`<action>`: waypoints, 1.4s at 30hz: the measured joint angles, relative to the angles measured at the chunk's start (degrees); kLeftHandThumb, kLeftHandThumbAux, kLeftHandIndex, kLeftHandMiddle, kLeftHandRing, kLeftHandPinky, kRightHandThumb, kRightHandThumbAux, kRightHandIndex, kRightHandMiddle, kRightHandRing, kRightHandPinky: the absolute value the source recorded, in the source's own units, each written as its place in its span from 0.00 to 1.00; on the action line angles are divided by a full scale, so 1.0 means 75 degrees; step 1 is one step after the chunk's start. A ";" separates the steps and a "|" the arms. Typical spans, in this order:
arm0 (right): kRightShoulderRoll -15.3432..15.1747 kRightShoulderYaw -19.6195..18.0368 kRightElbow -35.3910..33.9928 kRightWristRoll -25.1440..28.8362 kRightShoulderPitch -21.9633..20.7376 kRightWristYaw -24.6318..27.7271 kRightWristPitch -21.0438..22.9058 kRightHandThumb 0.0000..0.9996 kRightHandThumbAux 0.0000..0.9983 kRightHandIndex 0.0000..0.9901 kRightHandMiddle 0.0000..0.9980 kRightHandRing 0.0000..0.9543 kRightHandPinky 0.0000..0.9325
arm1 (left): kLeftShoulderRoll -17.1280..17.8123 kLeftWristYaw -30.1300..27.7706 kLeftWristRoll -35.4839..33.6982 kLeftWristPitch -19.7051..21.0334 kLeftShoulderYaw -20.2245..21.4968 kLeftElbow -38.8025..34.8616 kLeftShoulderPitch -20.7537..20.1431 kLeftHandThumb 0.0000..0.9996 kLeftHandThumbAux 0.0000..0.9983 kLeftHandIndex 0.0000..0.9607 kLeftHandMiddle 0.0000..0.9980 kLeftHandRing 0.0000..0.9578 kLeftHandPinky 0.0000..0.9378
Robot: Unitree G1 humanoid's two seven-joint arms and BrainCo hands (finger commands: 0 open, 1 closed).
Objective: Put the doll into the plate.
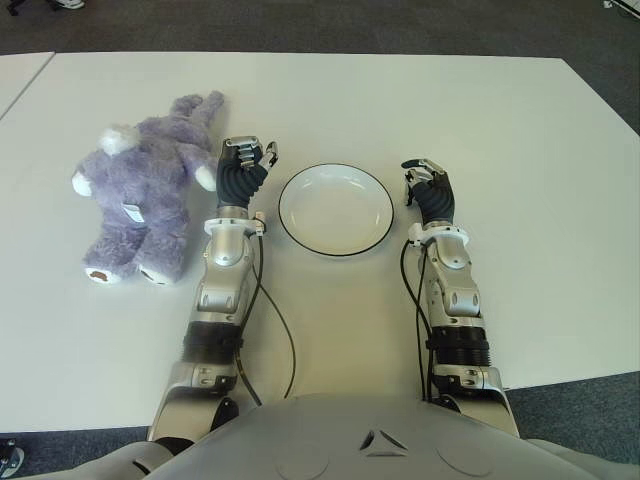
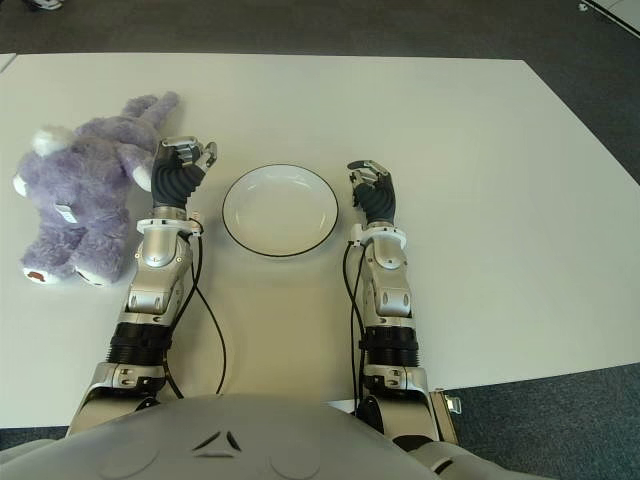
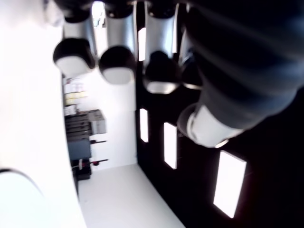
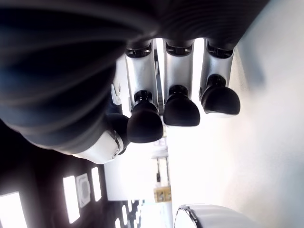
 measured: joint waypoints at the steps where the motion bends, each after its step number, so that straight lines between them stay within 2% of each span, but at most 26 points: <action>1: -0.0002 0.0001 0.0003 0.0000 -0.0004 0.0005 -0.0001 0.70 0.72 0.44 0.84 0.86 0.88 | 0.0006 0.0070 0.0098 -0.0216 -0.0005 -0.0054 0.0007 0.50 0.79 0.80 0.88 0.93 0.94; 5: 0.0014 0.0008 0.0040 -0.0001 -0.0039 0.0021 -0.0015 0.70 0.72 0.44 0.84 0.86 0.88 | 0.0048 0.0401 0.0586 -0.1155 -0.0020 -0.0273 0.0102 0.52 0.77 0.75 0.88 0.93 0.94; 7: 0.0023 0.0010 0.0077 -0.0002 -0.0055 0.0031 -0.0037 0.70 0.72 0.44 0.84 0.86 0.87 | 0.0074 0.0553 0.0829 -0.1512 -0.0021 -0.0352 0.0159 0.64 0.73 0.58 0.86 0.92 0.94; 9: 0.0031 0.0013 0.0108 -0.0006 -0.0063 0.0044 -0.0066 0.70 0.72 0.44 0.83 0.86 0.87 | 0.0103 0.0715 0.1114 -0.1768 -0.0021 -0.0422 0.0216 0.68 0.72 0.52 0.86 0.91 0.93; 15: 0.0055 0.0016 0.0247 -0.0008 -0.0097 0.0076 -0.0126 0.70 0.72 0.44 0.83 0.86 0.87 | 0.0190 0.1316 0.1985 -0.2557 -0.0014 -0.0463 0.0354 0.71 0.70 0.47 0.82 0.88 0.89; 17: 0.0065 0.0015 0.0317 -0.0007 -0.0112 0.0086 -0.0151 0.70 0.72 0.44 0.83 0.86 0.87 | 0.0232 0.1560 0.2258 -0.2793 -0.0006 -0.0404 0.0399 0.72 0.70 0.46 0.79 0.85 0.85; 19: 0.0071 0.0012 0.0393 -0.0007 -0.0124 0.0105 -0.0204 0.70 0.72 0.44 0.83 0.86 0.88 | 0.0273 0.1909 0.2650 -0.2986 0.0004 -0.0340 0.0410 0.79 0.68 0.44 0.65 0.76 0.76; 21: 0.0074 0.0011 0.0456 -0.0008 -0.0143 0.0126 -0.0236 0.70 0.72 0.44 0.84 0.86 0.88 | 0.0314 0.2313 0.3132 -0.3133 0.0002 -0.0309 0.0410 0.81 0.68 0.43 0.58 0.66 0.66; 23: 0.0076 0.0012 0.0534 -0.0008 -0.0189 0.0148 -0.0276 0.70 0.72 0.44 0.84 0.86 0.88 | 0.0389 0.2737 0.3652 -0.3200 0.0000 -0.0288 0.0409 0.82 0.67 0.43 0.54 0.60 0.59; 24: 0.0076 0.0012 0.0573 -0.0011 -0.0212 0.0154 -0.0293 0.70 0.72 0.44 0.84 0.86 0.88 | 0.0427 0.2955 0.3890 -0.3202 0.0000 -0.0270 0.0405 0.77 0.68 0.43 0.51 0.55 0.53; 25: 0.0076 0.0011 0.0611 -0.0015 -0.0238 0.0161 -0.0309 0.70 0.72 0.44 0.84 0.86 0.88 | 0.0469 0.3199 0.4132 -0.3194 0.0000 -0.0246 0.0399 0.74 0.69 0.43 0.49 0.52 0.49; 26: 0.0075 0.0012 0.0646 -0.0019 -0.0255 0.0169 -0.0329 0.70 0.72 0.44 0.84 0.86 0.88 | 0.0500 0.3437 0.4374 -0.3153 0.0000 -0.0222 0.0391 0.63 0.63 0.38 0.44 0.45 0.42; 27: 0.0075 0.0012 0.0684 -0.0022 -0.0274 0.0176 -0.0353 0.70 0.72 0.44 0.84 0.86 0.88 | 0.0531 0.3708 0.4605 -0.3068 -0.0001 -0.0196 0.0383 0.59 0.60 0.36 0.43 0.43 0.39; 28: 0.0075 0.0011 0.0722 -0.0026 -0.0289 0.0180 -0.0374 0.70 0.72 0.44 0.84 0.86 0.88 | 0.0561 0.3986 0.4901 -0.2940 -0.0006 -0.0165 0.0373 0.52 0.56 0.32 0.39 0.37 0.32; 29: 0.0075 0.0011 0.0749 -0.0028 -0.0303 0.0184 -0.0389 0.70 0.72 0.44 0.84 0.86 0.88 | 0.0587 0.4230 0.5113 -0.2803 -0.0012 -0.0132 0.0360 0.50 0.54 0.31 0.38 0.35 0.30; 32: 0.0074 0.0012 0.0848 -0.0040 -0.0353 0.0186 -0.0449 0.70 0.72 0.44 0.84 0.86 0.88 | 0.0683 0.4889 0.5765 -0.2261 -0.0074 -0.0056 0.0330 0.42 0.46 0.19 0.22 0.16 0.11; 34: 0.0072 0.0012 0.0906 -0.0054 -0.0380 0.0185 -0.0490 0.70 0.72 0.44 0.84 0.86 0.88 | 0.0768 0.5183 0.6164 -0.1798 -0.0159 -0.0041 0.0331 0.40 0.42 0.15 0.15 0.09 0.05; 37: 0.0057 0.0014 0.1007 -0.0078 -0.0428 0.0184 -0.0557 0.70 0.72 0.44 0.84 0.86 0.88 | 0.0859 0.5430 0.6573 -0.1128 -0.0285 -0.0065 0.0338 0.38 0.36 0.10 0.06 0.03 0.02; 42: 0.0021 0.0027 0.1186 -0.0100 -0.0502 0.0195 -0.0693 0.70 0.72 0.44 0.84 0.86 0.88 | 0.0928 0.5702 0.6875 -0.0224 -0.0456 -0.0237 0.0398 0.35 0.28 0.02 0.01 0.00 0.00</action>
